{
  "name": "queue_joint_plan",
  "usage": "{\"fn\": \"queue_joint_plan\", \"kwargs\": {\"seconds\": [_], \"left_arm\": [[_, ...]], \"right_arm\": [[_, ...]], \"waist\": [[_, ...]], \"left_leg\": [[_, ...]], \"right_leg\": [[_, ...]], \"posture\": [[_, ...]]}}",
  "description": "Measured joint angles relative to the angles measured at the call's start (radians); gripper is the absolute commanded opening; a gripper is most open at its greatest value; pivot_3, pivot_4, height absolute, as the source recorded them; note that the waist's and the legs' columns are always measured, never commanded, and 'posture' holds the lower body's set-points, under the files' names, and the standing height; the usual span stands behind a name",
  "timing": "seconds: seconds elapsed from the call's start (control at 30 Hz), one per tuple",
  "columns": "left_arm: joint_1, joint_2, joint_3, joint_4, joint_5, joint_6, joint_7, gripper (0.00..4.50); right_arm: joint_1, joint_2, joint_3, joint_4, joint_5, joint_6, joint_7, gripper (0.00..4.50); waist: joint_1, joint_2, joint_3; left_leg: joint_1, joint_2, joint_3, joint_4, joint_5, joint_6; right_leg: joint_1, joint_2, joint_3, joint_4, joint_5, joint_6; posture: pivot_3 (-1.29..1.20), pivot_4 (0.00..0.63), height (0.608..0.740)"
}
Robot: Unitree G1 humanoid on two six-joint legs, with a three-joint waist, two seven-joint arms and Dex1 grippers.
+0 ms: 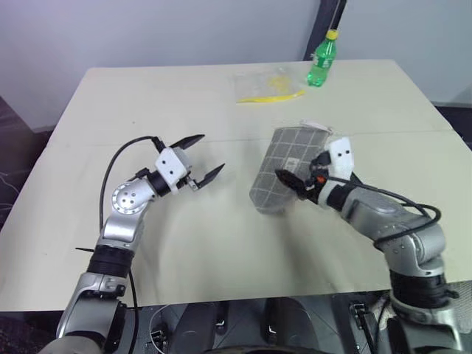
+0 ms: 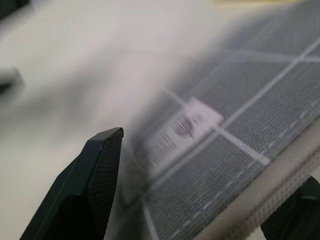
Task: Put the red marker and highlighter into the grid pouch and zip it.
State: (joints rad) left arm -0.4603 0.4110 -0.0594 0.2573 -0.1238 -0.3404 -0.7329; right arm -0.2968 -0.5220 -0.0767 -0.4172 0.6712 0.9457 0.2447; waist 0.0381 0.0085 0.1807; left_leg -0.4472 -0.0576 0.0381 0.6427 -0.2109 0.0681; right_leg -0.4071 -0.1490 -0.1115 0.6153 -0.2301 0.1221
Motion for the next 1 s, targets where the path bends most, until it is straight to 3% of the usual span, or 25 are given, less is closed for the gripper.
{"fn": "queue_joint_plan", "kwargs": {"seconds": [0.1, 0.37, 0.6, 0.87, 1.0], "left_arm": [[0.002, -0.002, -0.007, -0.005, 0.007, 0.000, -0.001, 4.33], [0.025, -0.006, -0.022, -0.021, 0.025, 0.000, -0.005, 4.33], [0.025, -0.023, -0.053, -0.024, 0.034, -0.002, -0.016, 4.33], [0.026, -0.026, -0.067, -0.026, 0.035, -0.001, -0.020, 4.33], [0.029, -0.033, -0.079, -0.038, 0.035, 0.000, -0.023, 4.33]], "right_arm": [[0.037, -0.072, 0.026, -0.003, -0.038, -0.015, 0.058, 3.55], [0.120, -0.193, -0.055, -0.074, 0.005, 0.035, 0.181, 3.55], [0.140, -0.151, -0.141, -0.092, 0.128, 0.132, 0.178, 3.55], [0.230, -0.393, -0.122, -0.135, 0.085, 0.064, 0.401, 3.55], [0.106, -0.252, -0.240, -0.058, 0.239, 0.147, 0.289, 3.55]], "waist": [[0.000, 0.000, 0.000], [0.004, -0.001, 0.000], [0.002, -0.002, 0.001], [0.003, -0.003, 0.002], [0.001, -0.003, 0.003]], "left_leg": [[-0.001, 0.000, 0.000, 0.001, 0.000, 0.000], [-0.003, 0.001, 0.000, 0.003, -0.001, 0.001], [-0.004, 0.001, -0.001, 0.003, -0.001, 0.001], [-0.008, 0.001, -0.001, 0.005, -0.002, 0.002], [-0.008, 0.002, 0.000, 0.005, -0.001, 0.002]], "right_leg": [[0.000, 0.000, 0.000, 0.000, 0.000, 0.000], [0.000, -0.001, 0.000, -0.002, 0.000, 0.000], [-0.001, -0.002, 0.000, -0.003, 0.000, 0.000], [0.000, -0.002, -0.001, -0.004, 0.000, 0.001], [-0.001, -0.002, 0.000, -0.004, 0.004, 0.002]], "posture": [[0.00, 0.150, 0.740], [0.00, 0.150, 0.740], [0.00, 0.150, 0.740], [0.00, 0.150, 0.740], [0.00, 0.150, 0.740]]}}
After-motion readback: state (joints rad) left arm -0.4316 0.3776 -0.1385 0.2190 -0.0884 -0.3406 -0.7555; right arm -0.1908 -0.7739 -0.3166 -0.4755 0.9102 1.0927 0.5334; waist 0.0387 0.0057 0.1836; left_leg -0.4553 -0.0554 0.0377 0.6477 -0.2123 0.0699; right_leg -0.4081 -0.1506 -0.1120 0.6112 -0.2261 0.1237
